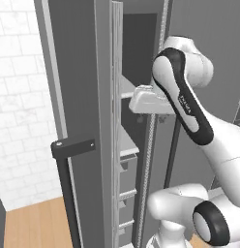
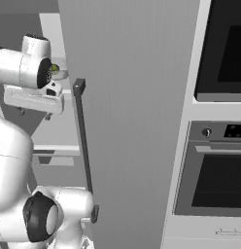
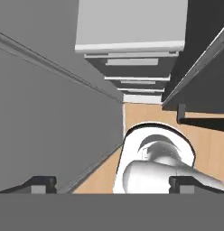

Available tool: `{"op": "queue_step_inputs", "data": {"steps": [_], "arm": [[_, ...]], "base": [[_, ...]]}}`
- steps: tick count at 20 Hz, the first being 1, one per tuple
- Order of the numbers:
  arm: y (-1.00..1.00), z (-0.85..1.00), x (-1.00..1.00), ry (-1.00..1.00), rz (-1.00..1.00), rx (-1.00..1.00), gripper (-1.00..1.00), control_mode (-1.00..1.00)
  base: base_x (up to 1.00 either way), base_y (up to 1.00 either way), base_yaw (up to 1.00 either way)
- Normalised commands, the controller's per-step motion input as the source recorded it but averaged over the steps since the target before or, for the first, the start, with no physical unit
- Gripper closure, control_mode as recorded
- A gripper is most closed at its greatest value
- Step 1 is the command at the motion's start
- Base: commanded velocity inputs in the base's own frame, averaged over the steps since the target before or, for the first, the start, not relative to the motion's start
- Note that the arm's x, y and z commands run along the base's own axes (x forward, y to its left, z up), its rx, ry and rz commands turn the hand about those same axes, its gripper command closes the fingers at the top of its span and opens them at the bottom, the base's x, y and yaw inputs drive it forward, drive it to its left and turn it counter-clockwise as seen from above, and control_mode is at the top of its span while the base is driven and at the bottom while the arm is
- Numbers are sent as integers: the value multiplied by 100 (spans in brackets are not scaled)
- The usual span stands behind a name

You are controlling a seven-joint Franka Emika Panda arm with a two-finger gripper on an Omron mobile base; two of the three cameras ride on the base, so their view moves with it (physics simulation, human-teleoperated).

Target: Take the meat container that has the steak and place it on the second highest rack of the freezer. Then take the vegetable container that has the lemon wedge and lime and place it on the highest rack of the freezer.

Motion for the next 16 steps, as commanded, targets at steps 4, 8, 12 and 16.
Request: {"op": "queue_step_inputs", "data": {"steps": [4,8,12,16], "arm": [[-77,-31,-100,-35,24,-24,-100,-100],[-99,-28,-100,-23,2,2,-100,-100],[-71,-3,-61,-10,0,14,-100,-100],[2,0,-1,0,-1,7,-100,-100]], "base": [[0,0,0],[0,0,0],[0,0,0],[0,0,0]]}}
